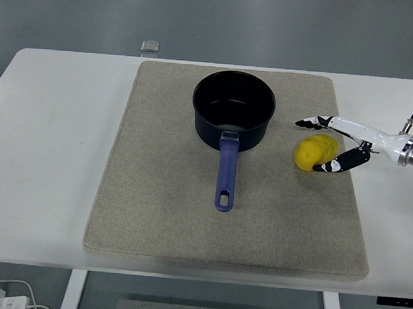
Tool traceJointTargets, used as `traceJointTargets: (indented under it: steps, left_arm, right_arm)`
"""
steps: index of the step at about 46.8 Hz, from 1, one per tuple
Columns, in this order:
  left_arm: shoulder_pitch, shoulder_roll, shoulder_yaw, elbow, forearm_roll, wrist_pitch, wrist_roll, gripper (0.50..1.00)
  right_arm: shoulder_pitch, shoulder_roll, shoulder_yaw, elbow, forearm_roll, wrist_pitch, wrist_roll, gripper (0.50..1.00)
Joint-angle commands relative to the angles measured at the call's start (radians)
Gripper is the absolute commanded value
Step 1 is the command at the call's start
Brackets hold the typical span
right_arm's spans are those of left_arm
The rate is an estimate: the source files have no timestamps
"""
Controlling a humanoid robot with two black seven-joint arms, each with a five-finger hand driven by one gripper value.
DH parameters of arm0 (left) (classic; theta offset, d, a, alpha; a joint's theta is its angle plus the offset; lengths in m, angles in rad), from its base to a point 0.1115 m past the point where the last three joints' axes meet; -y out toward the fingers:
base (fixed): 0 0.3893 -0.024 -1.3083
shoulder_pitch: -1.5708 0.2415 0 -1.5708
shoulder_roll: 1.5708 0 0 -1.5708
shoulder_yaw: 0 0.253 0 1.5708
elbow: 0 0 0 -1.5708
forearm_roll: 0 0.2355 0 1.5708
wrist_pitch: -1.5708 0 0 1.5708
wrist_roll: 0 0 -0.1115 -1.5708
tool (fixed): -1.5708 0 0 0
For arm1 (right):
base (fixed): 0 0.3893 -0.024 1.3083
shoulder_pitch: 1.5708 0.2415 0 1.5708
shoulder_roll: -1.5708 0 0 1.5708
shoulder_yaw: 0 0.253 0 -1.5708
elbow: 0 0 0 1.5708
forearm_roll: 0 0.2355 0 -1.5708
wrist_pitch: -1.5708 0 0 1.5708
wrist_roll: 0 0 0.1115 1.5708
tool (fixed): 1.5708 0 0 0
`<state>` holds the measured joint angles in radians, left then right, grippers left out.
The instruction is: Put the potato in the blue pot
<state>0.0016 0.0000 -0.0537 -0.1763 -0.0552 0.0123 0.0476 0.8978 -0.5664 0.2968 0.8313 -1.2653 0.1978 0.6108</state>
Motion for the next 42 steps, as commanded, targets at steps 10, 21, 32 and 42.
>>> traceJointTargets:
  steps: [10,21,32,42]
  left_arm:
    - [0.000,0.000,0.002,0.001,0.000,0.000,0.000,0.992]
    - [0.000,0.000,0.002,-0.002,0.000,0.000,0.000,0.994]
    - [0.000,0.000,0.002,-0.002,0.000,0.000,0.000,0.992]
    - [0.000,0.000,0.003,-0.002,0.000,0.000,0.000,0.992]
  right_arm:
    - [-0.004,-0.003,-0.044,0.000,0.014,-0.070,0.000,0.764]
    - [-0.016,-0.003,-0.044,0.002,0.017,-0.093,0.000,0.500]
    - [-0.017,-0.001,-0.045,0.000,0.017,-0.133,0.000,0.500]
    - [-0.025,-0.001,-0.051,0.000,0.017,-0.156,0.000,0.500]
